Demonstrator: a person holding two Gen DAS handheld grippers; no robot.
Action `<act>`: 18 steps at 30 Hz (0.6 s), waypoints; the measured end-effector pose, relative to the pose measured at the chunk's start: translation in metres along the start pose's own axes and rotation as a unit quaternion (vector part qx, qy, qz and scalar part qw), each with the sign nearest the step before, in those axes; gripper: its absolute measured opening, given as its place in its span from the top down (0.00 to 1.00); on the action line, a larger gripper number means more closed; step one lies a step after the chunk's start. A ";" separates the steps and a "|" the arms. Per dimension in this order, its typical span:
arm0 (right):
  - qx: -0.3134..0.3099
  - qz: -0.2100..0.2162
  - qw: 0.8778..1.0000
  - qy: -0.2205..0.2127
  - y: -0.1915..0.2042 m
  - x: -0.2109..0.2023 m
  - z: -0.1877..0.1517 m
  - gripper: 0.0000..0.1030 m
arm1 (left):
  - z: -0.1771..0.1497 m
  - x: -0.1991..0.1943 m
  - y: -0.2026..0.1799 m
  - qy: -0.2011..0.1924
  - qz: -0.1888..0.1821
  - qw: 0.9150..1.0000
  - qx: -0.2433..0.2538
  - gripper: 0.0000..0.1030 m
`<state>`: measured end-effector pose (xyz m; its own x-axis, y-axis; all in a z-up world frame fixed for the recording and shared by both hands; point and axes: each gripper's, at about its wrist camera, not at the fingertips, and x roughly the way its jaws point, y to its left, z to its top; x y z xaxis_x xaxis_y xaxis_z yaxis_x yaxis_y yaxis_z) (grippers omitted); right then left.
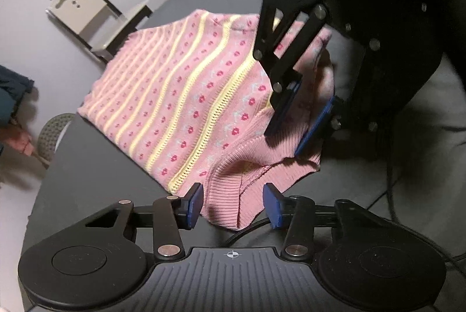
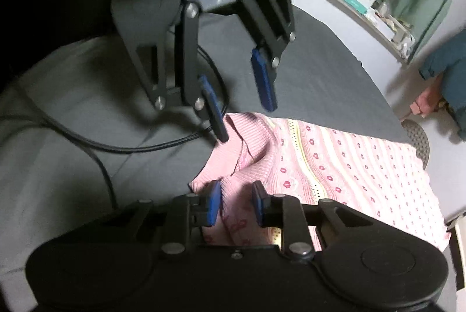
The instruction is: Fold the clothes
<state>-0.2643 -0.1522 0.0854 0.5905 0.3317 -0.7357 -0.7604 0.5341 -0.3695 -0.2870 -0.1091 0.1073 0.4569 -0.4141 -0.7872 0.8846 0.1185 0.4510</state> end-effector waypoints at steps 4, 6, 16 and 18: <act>0.051 0.009 0.999 -0.004 -0.018 -0.010 -0.006 0.94 | -0.002 0.006 -0.007 0.008 0.005 0.999 0.032 0.55; 0.096 0.016 0.995 -0.019 -0.031 -0.017 -0.013 0.94 | -0.002 0.005 -0.008 0.008 0.004 0.999 0.035 0.55; 0.338 0.106 0.926 -0.128 -0.107 -0.040 -0.037 0.94 | 0.003 -0.005 -0.016 -0.015 0.032 0.998 0.050 0.55; 0.350 0.121 0.919 -0.136 -0.110 -0.041 -0.040 0.94 | 0.005 -0.006 -0.017 -0.019 0.037 0.998 0.046 0.60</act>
<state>-0.2153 -0.2560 0.1334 0.5443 0.6384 -0.5442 -0.5748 0.7563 0.3123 -0.3054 -0.1136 0.1065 0.5151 -0.4413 -0.7348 0.8355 0.0673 0.5453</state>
